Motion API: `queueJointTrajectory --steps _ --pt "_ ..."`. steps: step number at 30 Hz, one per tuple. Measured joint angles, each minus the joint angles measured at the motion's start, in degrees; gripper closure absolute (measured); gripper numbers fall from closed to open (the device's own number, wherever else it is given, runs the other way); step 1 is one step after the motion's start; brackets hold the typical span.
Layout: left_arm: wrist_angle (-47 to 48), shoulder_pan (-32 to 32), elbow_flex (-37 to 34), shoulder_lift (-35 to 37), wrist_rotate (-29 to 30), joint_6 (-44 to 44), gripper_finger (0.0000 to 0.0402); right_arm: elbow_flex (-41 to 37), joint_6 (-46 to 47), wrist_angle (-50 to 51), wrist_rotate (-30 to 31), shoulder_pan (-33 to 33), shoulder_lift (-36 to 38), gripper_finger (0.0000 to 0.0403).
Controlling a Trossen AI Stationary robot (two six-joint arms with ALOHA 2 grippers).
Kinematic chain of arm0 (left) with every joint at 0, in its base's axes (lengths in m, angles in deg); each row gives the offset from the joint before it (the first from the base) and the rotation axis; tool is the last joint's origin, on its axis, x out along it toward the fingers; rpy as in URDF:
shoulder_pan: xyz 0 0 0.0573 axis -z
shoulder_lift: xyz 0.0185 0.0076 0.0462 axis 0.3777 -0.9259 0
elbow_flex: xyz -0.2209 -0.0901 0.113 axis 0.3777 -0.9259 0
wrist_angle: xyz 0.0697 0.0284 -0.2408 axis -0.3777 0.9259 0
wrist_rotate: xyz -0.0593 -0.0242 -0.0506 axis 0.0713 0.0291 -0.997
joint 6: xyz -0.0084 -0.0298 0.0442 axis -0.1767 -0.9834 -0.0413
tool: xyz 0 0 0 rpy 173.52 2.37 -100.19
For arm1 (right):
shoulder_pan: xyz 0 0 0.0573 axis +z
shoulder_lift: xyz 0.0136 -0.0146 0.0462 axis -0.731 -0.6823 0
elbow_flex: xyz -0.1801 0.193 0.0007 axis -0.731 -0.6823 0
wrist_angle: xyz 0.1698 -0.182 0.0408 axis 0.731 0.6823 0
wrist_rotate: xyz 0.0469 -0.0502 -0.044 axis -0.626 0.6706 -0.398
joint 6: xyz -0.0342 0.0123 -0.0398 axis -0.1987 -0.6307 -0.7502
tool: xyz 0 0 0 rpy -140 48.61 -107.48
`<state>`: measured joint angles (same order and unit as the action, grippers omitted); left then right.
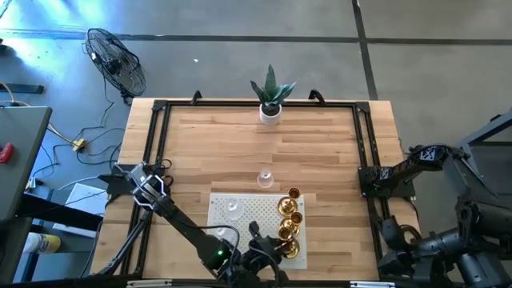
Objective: Pick & Place candle stick holders
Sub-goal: Put the candle holder on the shelf
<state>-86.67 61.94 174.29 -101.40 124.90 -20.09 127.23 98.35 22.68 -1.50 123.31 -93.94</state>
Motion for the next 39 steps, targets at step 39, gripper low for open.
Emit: queueJointTrajectory --steps 39 --pt "3.62 -0.10 -0.08 0.01 -9.87 -1.76 0.0350 -0.02 0.27 0.81 -2.50 0.28 -0.01 0.0356"
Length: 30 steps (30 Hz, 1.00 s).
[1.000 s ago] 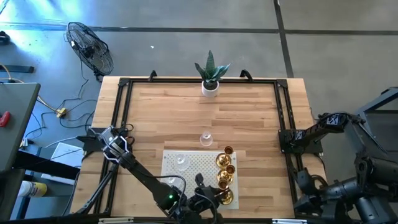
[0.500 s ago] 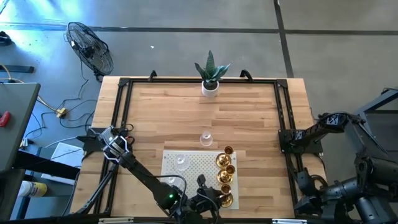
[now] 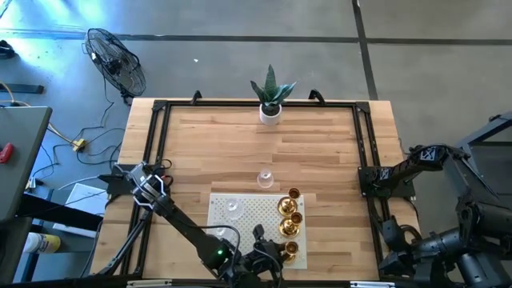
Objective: Pick & Place candle stick holders
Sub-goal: Put the candle holder on the shelf
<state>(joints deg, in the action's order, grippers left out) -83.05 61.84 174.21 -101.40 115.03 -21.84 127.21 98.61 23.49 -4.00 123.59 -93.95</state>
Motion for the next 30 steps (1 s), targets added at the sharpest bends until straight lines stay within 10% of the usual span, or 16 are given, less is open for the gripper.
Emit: queueJointTrajectory --steps 14,30 --pt "-0.02 -1.48 0.00 0.00 -2.78 -0.52 0.0341 0.00 0.15 0.63 -2.17 0.00 0.00 0.0351" --pt "-2.20 -1.41 0.00 0.00 -6.75 0.75 0.0227 0.00 1.44 0.78 -2.18 0.00 0.00 0.0352"
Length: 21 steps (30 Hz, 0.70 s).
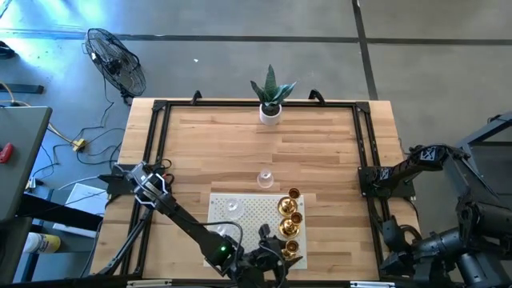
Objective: Pick & Place candle stick holders
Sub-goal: Put the candle holder on the shelf
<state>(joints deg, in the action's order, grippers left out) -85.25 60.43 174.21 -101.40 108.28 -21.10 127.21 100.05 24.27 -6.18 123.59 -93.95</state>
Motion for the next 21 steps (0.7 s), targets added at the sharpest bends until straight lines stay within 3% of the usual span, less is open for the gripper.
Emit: queueJointTrajectory --steps 21 --pt "0.10 0.02 0.17 0.00 1.34 4.69 0.0222 0.00 1.95 0.11 -0.01 0.00 0.00 0.0355"
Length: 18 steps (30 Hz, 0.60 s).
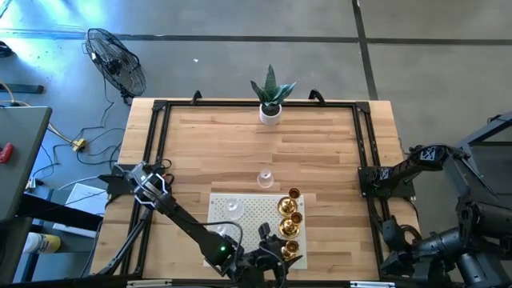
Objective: Pick & Place candle stick holders
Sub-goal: Put the candle holder on the shelf
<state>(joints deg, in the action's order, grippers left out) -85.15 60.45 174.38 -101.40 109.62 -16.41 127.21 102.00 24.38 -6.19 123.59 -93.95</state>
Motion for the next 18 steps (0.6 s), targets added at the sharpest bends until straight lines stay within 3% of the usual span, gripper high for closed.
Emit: queueJointTrajectory --steps 10,18 --pt "0.61 0.96 0.02 1.32 2.19 2.85 0.0222 0.00 0.14 0.81 -0.03 -0.01 0.00 0.0356" --pt "2.47 4.30 0.04 2.14 12.79 5.68 0.0222 0.00 0.20 0.87 -0.33 -0.02 0.00 0.0356"
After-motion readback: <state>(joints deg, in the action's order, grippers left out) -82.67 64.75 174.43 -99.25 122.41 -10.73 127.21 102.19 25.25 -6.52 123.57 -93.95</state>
